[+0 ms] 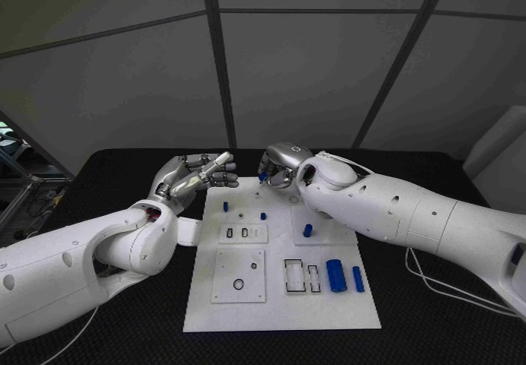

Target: Assemble the parts on the task board

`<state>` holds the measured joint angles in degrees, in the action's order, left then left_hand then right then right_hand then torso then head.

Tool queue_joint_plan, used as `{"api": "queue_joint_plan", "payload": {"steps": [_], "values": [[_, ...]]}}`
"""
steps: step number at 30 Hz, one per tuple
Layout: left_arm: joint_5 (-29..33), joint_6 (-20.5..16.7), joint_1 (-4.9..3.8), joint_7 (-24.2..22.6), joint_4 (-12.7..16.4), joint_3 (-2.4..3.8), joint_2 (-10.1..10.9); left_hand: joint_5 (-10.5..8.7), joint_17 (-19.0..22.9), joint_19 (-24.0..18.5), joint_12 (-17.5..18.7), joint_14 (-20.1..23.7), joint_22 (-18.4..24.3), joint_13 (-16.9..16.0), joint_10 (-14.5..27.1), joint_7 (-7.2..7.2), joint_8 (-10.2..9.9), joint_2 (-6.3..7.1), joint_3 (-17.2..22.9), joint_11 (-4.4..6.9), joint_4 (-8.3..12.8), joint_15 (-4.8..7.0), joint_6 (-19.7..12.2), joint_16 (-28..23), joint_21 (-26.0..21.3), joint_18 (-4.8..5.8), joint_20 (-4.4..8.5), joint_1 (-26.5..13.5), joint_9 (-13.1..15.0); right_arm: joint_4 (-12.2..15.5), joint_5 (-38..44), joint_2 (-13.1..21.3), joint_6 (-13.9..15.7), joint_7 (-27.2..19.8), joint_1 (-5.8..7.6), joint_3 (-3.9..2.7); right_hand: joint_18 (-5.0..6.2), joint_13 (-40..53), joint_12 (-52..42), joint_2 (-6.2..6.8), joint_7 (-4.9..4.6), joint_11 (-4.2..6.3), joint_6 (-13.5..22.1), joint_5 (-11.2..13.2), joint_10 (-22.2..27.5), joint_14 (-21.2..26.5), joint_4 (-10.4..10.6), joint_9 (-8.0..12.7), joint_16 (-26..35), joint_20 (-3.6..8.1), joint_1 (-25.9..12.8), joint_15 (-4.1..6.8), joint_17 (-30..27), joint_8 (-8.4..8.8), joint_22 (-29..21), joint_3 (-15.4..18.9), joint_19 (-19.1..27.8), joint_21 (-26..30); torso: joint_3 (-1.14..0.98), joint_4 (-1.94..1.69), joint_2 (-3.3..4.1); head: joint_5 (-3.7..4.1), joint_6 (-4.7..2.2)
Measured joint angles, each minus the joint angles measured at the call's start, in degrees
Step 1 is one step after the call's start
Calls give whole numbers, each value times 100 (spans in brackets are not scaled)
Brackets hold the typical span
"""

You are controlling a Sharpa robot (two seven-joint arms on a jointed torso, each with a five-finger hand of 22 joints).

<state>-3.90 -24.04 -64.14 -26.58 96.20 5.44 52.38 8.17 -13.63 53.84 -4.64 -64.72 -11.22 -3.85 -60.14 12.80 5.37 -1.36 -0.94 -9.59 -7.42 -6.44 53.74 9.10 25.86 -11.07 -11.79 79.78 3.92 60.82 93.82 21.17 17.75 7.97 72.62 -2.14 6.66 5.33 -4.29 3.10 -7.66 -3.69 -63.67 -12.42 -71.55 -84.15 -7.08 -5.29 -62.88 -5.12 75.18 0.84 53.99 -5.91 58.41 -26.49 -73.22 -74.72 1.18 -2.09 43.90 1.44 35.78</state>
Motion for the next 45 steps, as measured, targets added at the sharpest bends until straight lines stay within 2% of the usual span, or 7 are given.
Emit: {"api": "queue_joint_plan", "payload": {"steps": [12,21,27,32,41,43,45], "values": [[0,0,-10,2,9,8,5,0,-7,0,0,0,7,0,0,0,0,0,0,0,0,0,0,-23,0,0,0,0,0,-59,31,-44,-213,18,-1,1,0,5,0,1,-1,0,18,14,0,0,15,3,0,0,-1,0,2,16,-1,15,0,0,1,0,-1,-26,54],[-1,0,-19,4,10,15,3,0,-7,0,0,0,6,0,0,0,0,0,0,0,0,0,0,-23,0,0,0,0,0,-113,41,-97,-377,11,-1,1,0,5,23,1,0,0,21,38,0,0,15,12,-22,0,-1,0,16,35,6,15,0,0,4,2,-5,-31,62],[-1,0,-28,5,14,16,0,0,-6,0,0,0,6,0,0,0,0,0,0,0,0,0,0,-23,0,1,0,0,0,-236,51,-198,-386,11,2,-1,1,12,54,1,-31,-58,69,38,58,0,48,15,-22,0,-1,0,16,32,6,12,0,0,5,2,-2,-36,56],[-1,1,-32,7,13,17,-4,0,-6,0,0,0,6,0,0,0,0,0,0,0,0,0,0,-23,0,0,0,0,0,-307,60,-256,-381,17,-7,6,0,5,53,1,-31,-61,70,48,104,0,48,16,-52,0,-1,0,15,32,-1,12,0,0,7,1,-2,-31,54],[-1,7,-40,12,10,17,-5,0,-5,0,0,0,6,0,0,0,0,0,0,0,0,0,0,-23,0,1,0,0,0,-346,73,-298,-379,30,-9,6,1,-14,51,84,-96,-101,152,74,231,4,64,15,-84,-22,-24,-4,27,109,-1,26,22,-23,7,4,2,-31,54],[-1,9,-41,13,9,18,-5,0,-5,0,0,0,6,0,0,0,0,0,0,0,0,0,0,-23,0,1,0,0,0,-353,76,-304,-381,33,-9,6,1,-28,52,131,-122,-122,253,128,336,13,76,25,-119,-53,-26,-32,61,157,-25,13,53,-23,7,4,2,-31,53],[-1,11,-41,15,8,18,-5,0,-6,-11,0,0,5,0,0,0,0,0,0,0,0,0,0,-23,0,1,-11,0,0,-361,80,-307,-384,40,-7,4,1,-65,53,220,-174,-173,490,184,534,15,95,86,-133,-115,-55,-104,55,226,-130,27,117,5,6,4,2,-34,53]]}}
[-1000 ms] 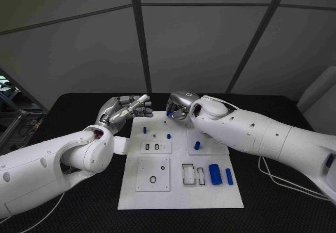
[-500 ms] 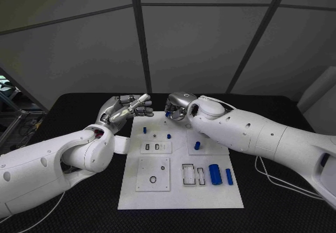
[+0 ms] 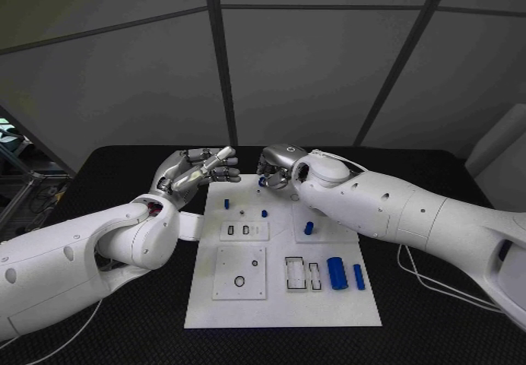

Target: Assemble the parts on the task board

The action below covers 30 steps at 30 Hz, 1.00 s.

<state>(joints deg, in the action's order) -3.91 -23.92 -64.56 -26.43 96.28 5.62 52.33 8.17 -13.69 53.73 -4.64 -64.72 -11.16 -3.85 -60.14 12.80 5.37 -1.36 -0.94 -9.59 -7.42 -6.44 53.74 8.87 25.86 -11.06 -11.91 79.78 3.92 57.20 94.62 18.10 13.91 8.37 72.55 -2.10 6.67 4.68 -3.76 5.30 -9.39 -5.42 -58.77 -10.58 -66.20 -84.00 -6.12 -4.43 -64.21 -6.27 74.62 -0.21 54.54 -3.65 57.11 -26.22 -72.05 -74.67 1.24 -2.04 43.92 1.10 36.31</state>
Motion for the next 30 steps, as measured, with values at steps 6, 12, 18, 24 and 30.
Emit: {"api": "queue_joint_plan", "payload": {"steps": [6,12,18,24,30], "values": [[0,6,-2,7,0,0,4,0,-7,-9,0,16,0,0,0,0,0,0,0,0,0,-16,0,0,0,0,-9,0,0,83,6,83,19,28,3,-1,0,-74,-28,148,68,-102,885,117,751,153,60,69,253,-110,-15,-118,-418,5,-522,196,400,296,-1,7,0,-6,2],[-1,10,-5,12,6,0,53,0,-6,-9,0,16,0,0,0,0,0,0,0,0,0,-16,0,0,0,0,-9,0,0,637,8,576,135,65,3,-1,0,-50,-178,172,35,-112,769,117,798,160,77,17,253,-108,10,-111,-467,-64,-542,290,399,297,-2,21,-8,-12,-4],[-1,14,-5,16,16,2,122,0,-6,-9,0,16,5,0,0,0,-24,0,0,0,0,-16,0,0,0,0,-9,0,0,1434,-160,1479,310,150,2,-13,-1,55,-554,132,-45,-26,432,-6,239,115,153,-38,195,-43,49,-66,-447,-166,-385,278,334,239,-2,50,-27,-44,-41],[-1,16,-6,18,8,2,131,0,-5,-9,0,16,4,0,0,0,-24,0,0,0,0,-16,0,0,0,0,-9,0,0,1834,-765,2213,282,386,17,-223,1,361,-1055,301,31,144,340,-225,-676,35,400,-50,82,65,-210,77,-345,-196,-196,512,154,115,10,113,-54,-19,-59],[-1,16,-6,20,-7,0,129,0,-5,-9,0,16,4,0,0,0,-24,0,0,0,0,-16,0,0,0,0,-9,0,0,1814,-1259,2465,-28,608,16,-261,-140,2011,-2796,376,115,235,684,-524,-338,4,810,-57,-1144,145,-182,147,1285,-374,783,1453,-437,-412,13,143,-63,16,-76]]}}
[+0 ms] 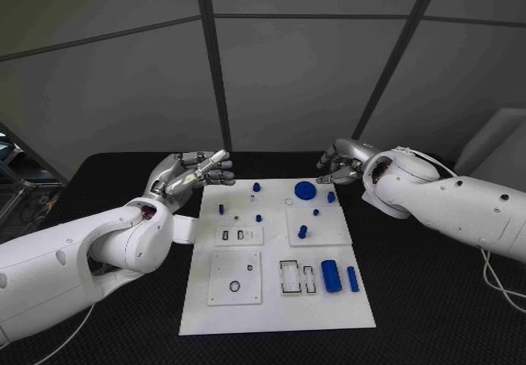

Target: Assemble the parts on the task board

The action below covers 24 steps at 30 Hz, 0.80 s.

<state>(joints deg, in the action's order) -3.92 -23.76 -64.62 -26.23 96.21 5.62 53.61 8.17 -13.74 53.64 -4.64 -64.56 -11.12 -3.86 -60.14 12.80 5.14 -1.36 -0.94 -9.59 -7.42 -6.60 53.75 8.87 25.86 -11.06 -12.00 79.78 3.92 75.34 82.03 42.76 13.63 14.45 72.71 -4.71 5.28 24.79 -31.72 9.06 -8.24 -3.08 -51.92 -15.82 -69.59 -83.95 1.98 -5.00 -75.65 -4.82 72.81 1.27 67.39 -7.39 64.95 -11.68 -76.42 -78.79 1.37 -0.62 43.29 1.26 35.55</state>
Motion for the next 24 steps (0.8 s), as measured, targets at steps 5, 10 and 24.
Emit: {"api": "queue_joint_plan", "payload": {"steps": [5,10,24], "values": [[0,0,0,1,-20,-1,-17,0,-5,0,0,0,0,0,0,0,0,0,0,0,0,0,0,0,0,0,0,0,0,-118,-222,-37,-256,97,-4,-9,2,1120,-1049,-147,-60,-45,205,0,385,0,350,-21,-278,-52,195,0,397,-194,279,426,-71,-136,-1,-1,2,27,8],[0,1,0,3,-43,-1,-50,0,-5,0,0,0,-1,0,0,0,0,0,0,0,0,0,0,0,0,0,0,0,0,-265,-347,-218,-438,135,-6,-11,2,1675,-1535,-160,-67,-60,274,0,331,0,457,-26,-403,-71,314,-1,590,-273,425,532,-131,-214,-5,-11,12,32,30],[0,16,0,8,-92,-1,-105,0,-4,0,0,0,-1,0,0,0,0,0,0,0,0,0,0,0,0,0,0,0,0,-508,-353,-581,-589,114,-12,-7,-87,2604,-2378,-237,-68,-80,313,0,47,-21,508,-31,-622,-83,495,-23,757,-405,751,582,-286,-376,-12,-20,20,18,60]]}}
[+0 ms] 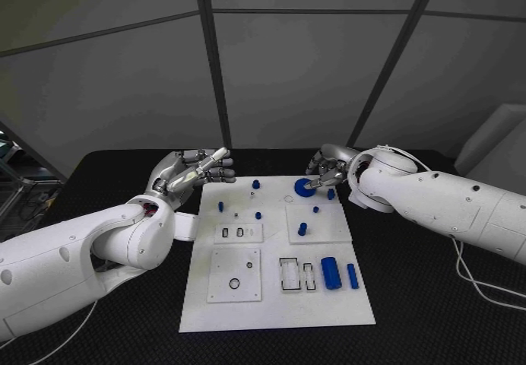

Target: Assemble the parts on the task board

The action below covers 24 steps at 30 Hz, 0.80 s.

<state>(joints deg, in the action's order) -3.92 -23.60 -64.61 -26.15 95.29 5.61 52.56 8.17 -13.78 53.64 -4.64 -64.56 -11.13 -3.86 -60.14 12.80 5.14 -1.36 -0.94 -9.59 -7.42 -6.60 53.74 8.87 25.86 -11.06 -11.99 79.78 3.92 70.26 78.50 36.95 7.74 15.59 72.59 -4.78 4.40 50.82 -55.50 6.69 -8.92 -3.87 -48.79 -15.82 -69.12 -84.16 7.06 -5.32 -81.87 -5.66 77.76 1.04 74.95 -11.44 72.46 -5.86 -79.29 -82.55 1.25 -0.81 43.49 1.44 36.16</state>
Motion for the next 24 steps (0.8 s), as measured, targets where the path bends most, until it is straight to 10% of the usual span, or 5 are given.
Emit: {"api": "queue_joint_plan", "payload": {"steps": [24], "values": [[-1,37,1,20,-25,0,-20,0,-4,0,0,0,5,0,0,0,1,0,-16,0,16,0,0,-26,0,0,0,0,0,-169,411,-201,-323,40,-23,-1,2,641,-551,-61,0,8,0,0,-213,22,14,-18,-98,3,164,-22,-2,-99,162,14,-81,-82,1,5,1,2,61]]}}
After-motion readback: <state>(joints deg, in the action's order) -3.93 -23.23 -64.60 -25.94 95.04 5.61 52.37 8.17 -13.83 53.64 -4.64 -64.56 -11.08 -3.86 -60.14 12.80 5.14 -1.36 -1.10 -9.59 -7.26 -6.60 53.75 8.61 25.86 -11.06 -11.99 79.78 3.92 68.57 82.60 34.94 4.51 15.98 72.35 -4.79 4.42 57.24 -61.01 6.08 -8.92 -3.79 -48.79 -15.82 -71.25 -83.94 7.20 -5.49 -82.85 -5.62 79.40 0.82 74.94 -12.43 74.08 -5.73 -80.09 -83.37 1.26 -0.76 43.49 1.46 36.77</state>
